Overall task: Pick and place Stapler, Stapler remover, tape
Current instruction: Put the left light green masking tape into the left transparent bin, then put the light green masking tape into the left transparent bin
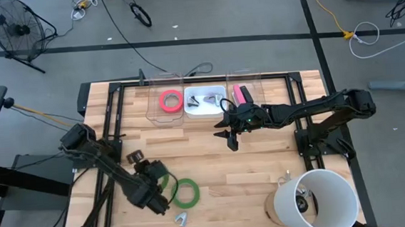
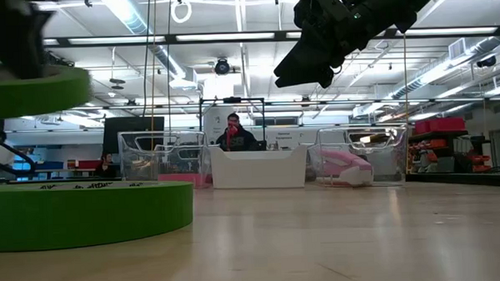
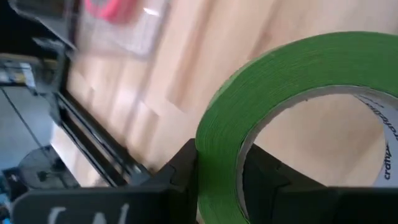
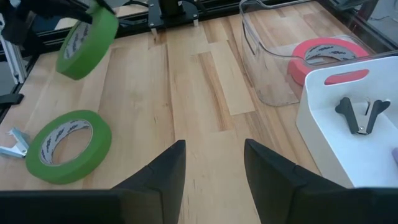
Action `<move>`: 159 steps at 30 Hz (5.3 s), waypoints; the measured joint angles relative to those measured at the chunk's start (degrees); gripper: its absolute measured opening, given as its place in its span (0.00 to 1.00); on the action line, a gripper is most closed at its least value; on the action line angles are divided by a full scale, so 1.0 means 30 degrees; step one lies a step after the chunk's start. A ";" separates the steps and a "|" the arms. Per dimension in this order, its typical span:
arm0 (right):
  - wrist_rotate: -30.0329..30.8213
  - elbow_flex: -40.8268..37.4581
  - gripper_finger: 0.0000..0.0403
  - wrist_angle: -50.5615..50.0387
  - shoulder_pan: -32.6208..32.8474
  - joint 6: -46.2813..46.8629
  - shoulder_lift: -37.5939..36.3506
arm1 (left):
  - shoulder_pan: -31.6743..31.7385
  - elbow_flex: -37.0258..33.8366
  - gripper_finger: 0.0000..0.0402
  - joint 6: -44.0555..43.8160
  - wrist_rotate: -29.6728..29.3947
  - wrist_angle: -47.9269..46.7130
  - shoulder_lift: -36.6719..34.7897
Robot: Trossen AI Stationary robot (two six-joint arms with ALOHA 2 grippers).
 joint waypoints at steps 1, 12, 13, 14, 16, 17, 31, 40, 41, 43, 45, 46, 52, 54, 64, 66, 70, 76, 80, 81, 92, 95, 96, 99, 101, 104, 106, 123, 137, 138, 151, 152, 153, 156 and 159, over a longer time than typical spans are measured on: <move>-0.0003 0.0000 0.41 0.0000 0.0006 0.0000 0.0000 | 0.0421 0.0017 0.22 0.0487 -0.0402 -0.0052 -0.0073; 0.0004 0.0000 0.41 -0.0014 -0.0001 -0.0007 0.0000 | 0.6233 0.0029 0.22 0.6957 -0.3562 0.0102 -0.1928; 0.0001 0.0000 0.41 -0.0014 0.0003 -0.0007 0.0000 | 0.6770 0.0029 0.22 0.7492 -0.3714 0.0134 -0.2266; -0.0002 0.0000 0.41 -0.0014 0.0005 -0.0013 0.0000 | 0.7348 0.0029 0.22 0.8136 -0.3863 0.0233 -0.2592; -0.0003 0.0000 0.41 -0.0029 0.0003 -0.0014 0.0000 | 0.8461 0.0029 0.22 0.9310 -0.4017 0.0641 -0.3432; -0.0003 0.0000 0.41 -0.0021 0.0004 -0.0014 0.0000 | 0.9007 0.0029 0.22 0.9800 -0.4018 0.0848 -0.3946; -0.0003 0.0000 0.41 -0.0010 0.0004 -0.0109 0.0000 | 1.7338 0.0029 0.22 1.6978 -0.3525 0.7651 -0.7960; -0.0003 0.0000 0.41 -0.0014 0.0000 -0.0198 0.0000 | 2.1861 0.0066 0.22 1.8837 -0.0521 1.0865 -0.7231; -0.0003 0.0000 0.41 -0.0021 -0.0001 -0.0247 0.0000 | 2.2220 0.0053 0.22 1.8836 -0.0363 1.0964 -0.7126; -0.0003 0.0000 0.41 -0.0066 -0.0001 -0.0269 0.0000 | 2.2691 -0.0007 0.22 1.8884 -0.0245 1.0712 -0.6818; -0.0003 0.0000 0.41 -0.0165 0.0006 -0.0269 0.0000 | 2.3009 -0.0131 0.22 1.8902 0.0142 1.1410 -0.6514; -0.0007 0.0000 0.41 -0.0174 0.0003 -0.0243 0.0000 | 2.3202 -0.0526 0.22 1.9095 0.0413 1.1859 -0.6496; 0.0004 0.0000 0.41 -0.0486 0.0144 -0.0029 0.0000 | 2.4309 -0.3926 0.22 1.9987 0.1124 1.5145 -0.6503; -0.0001 0.0000 0.41 -0.0467 0.0213 -0.0027 0.0000 | 2.4814 -0.4681 0.22 1.9927 0.1048 1.5696 -0.6503; 0.0638 0.0000 0.41 -0.0032 0.0232 0.0013 0.0000 | 2.6157 -0.7840 0.22 1.9542 0.1872 2.0261 -0.6227; 0.0638 0.0000 0.41 -0.0065 0.0282 0.0015 0.0000 | 2.6327 -0.8261 0.22 1.9377 0.2152 2.0380 -0.6182; 0.0638 0.0000 0.41 -0.0036 0.0312 -0.0051 0.0000 | 2.6483 -0.8832 0.22 1.9249 0.2615 2.0681 -0.6150; 0.0650 0.0000 0.41 0.0095 0.0299 -0.0065 0.0000 | 2.6480 -0.8845 0.22 1.8794 0.2903 2.1246 -0.6153; 0.0652 0.0000 0.41 0.0102 0.0305 -0.0072 0.0000 | 2.6480 -0.8845 0.22 1.8098 0.3351 2.1743 -0.6153; 0.0652 0.0000 0.41 0.0095 0.0305 -0.0074 0.0000 | 2.6478 -0.8845 0.22 1.7884 0.3352 2.1887 -0.6153; 0.0652 0.0000 0.41 0.0102 0.0305 -0.0102 0.0000 | 2.6473 -0.8845 0.40 1.7322 0.3289 2.2008 -0.6153; 0.0647 0.0000 0.41 0.0102 0.0305 -0.0102 0.0000 | 2.6473 -0.8845 0.39 1.7308 0.3282 2.2012 -0.6153; 0.0652 0.0000 0.41 0.0102 0.0305 -0.0102 0.0000 | 2.6473 -0.8845 0.39 1.7310 0.3287 2.2005 -0.6153; 0.0652 0.0000 0.41 0.0102 0.0305 -0.0102 0.0000 | 2.6473 -0.8845 0.36 1.7119 0.3518 2.1993 -0.6134; 0.0651 0.0000 0.41 0.0102 0.0305 -0.0110 0.0000 | 2.6476 -0.8845 0.35 1.6842 0.4483 2.2032 -0.6027; 0.0652 0.0000 0.41 0.0102 0.0305 -0.0122 0.0000 | 2.6444 -0.8845 0.31 1.7071 0.3566 2.2019 -0.6007; 0.0651 0.0000 0.41 0.0102 0.0305 -0.0123 0.0000 | 2.6444 -0.8845 0.29 1.6243 0.2732 2.1961 -0.6007; 0.0652 0.0000 0.41 0.0102 0.0305 -0.0202 0.0000 | 2.6422 -0.8845 0.32 1.5814 0.4462 2.0876 -0.6015; 0.0652 0.0000 0.41 0.0102 0.0305 -0.0233 0.0000 | 2.6436 -0.8845 0.57 1.5355 0.3374 2.0676 -0.6037; 0.0652 0.0000 0.41 0.0102 0.0305 -0.0236 0.0000 | 2.6436 -0.8838 0.58 1.5348 0.3475 2.0785 -0.6037; 0.0660 0.0000 0.41 0.0088 0.0305 -0.0481 0.0000 | 2.6195 -0.8830 0.58 1.6242 1.4913 2.0533 -0.7230; 0.0660 0.0000 0.41 0.0088 0.0305 -0.0480 0.0000 | 2.6016 -0.8830 0.58 1.5920 1.5518 2.0404 -0.7426; 0.0654 0.0000 0.41 0.0088 0.0304 -0.0473 0.0000 | 2.5776 -0.8830 0.58 1.5740 1.5899 2.0227 -0.7655; 0.0652 0.0000 0.41 0.0056 0.0305 -0.0466 0.0000 | 2.4609 -0.8816 0.58 1.5356 1.6025 1.9830 -0.8243; 0.0658 0.0000 0.41 0.0008 0.0305 -0.0459 0.0000 | 2.3026 -0.8816 0.58 1.4597 1.5238 1.9313 -0.8972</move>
